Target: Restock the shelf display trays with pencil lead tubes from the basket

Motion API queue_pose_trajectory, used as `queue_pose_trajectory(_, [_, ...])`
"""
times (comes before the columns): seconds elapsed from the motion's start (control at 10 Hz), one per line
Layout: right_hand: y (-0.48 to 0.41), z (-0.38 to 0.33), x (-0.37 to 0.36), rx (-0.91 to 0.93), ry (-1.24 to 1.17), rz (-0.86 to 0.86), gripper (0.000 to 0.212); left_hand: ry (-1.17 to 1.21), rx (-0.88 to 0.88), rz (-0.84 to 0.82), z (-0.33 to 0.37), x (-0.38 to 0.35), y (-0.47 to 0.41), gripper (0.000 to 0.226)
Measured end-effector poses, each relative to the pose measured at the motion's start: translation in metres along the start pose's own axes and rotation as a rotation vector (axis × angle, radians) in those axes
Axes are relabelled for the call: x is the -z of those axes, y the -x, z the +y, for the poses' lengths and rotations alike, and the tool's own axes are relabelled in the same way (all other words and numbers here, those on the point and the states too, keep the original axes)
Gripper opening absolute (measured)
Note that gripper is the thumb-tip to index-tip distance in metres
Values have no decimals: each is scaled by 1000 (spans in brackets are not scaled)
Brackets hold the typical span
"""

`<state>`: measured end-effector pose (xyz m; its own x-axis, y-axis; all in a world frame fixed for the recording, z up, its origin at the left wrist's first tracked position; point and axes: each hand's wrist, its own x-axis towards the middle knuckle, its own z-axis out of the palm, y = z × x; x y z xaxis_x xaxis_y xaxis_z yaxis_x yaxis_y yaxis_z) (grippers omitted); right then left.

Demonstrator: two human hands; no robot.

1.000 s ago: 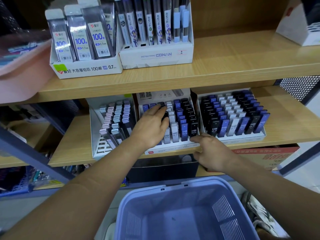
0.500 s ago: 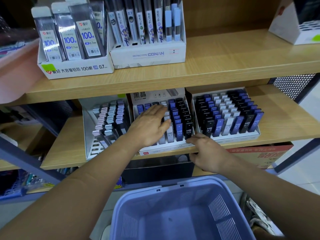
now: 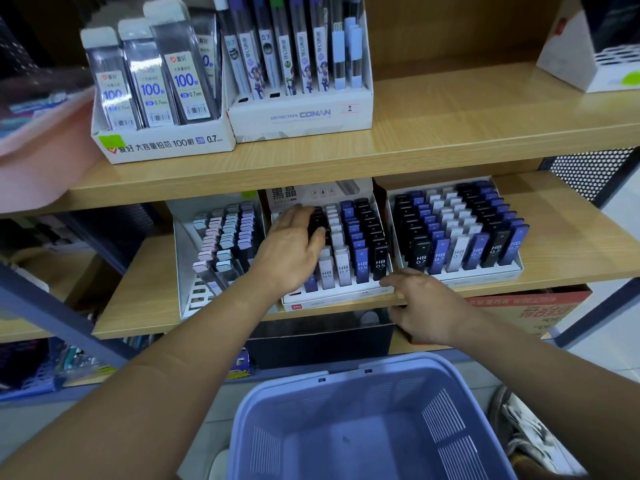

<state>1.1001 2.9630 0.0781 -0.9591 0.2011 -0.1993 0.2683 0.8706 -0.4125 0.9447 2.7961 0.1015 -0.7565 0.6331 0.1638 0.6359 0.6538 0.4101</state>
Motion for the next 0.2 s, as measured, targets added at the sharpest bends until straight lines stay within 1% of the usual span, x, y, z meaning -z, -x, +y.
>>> queue_pose_trajectory(0.1, [3,-1,-2,3,-9,-8,57,22,92,-33,-2,4,5,51])
queue_pose_trajectory(0.2, [5,3,0,-3,-4,9,53,23,50,22,5,10,13,51])
